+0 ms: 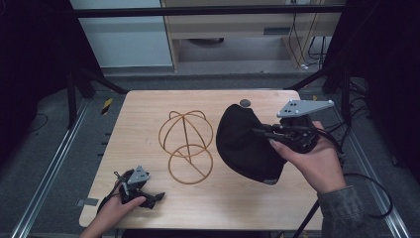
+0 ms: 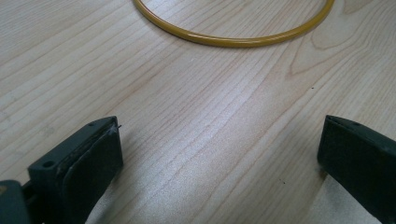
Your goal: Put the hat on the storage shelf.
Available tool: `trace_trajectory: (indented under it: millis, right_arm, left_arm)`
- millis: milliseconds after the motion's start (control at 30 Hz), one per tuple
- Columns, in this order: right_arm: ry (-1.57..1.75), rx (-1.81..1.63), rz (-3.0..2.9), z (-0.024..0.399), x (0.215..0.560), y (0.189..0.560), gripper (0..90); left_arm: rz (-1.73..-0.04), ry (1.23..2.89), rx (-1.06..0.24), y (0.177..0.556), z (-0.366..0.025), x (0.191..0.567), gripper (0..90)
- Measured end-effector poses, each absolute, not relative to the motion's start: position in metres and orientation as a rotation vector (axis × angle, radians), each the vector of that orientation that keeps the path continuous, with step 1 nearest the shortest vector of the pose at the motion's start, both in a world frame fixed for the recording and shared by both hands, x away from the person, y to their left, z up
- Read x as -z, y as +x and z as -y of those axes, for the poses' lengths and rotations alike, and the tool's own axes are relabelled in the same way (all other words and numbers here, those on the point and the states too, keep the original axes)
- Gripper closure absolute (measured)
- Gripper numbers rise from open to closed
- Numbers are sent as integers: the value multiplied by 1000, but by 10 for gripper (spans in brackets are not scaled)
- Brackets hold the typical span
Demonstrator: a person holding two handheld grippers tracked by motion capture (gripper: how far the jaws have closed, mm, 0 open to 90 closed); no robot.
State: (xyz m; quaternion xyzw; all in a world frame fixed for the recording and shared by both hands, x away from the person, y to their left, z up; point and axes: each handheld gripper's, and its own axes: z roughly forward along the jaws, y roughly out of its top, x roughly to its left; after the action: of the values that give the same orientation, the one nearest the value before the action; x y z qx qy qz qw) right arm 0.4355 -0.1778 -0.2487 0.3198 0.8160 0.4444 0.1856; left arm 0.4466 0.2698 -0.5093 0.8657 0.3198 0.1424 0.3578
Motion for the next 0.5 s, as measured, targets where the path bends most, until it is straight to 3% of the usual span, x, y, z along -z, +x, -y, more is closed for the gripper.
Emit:
trace_trajectory:
  millis: [500]
  right_arm:
    - [839, -1275, -2283, 166, 226, 430, 782]
  left_arm:
    - [-825, 2235, -368, 447, -270, 509, 0]
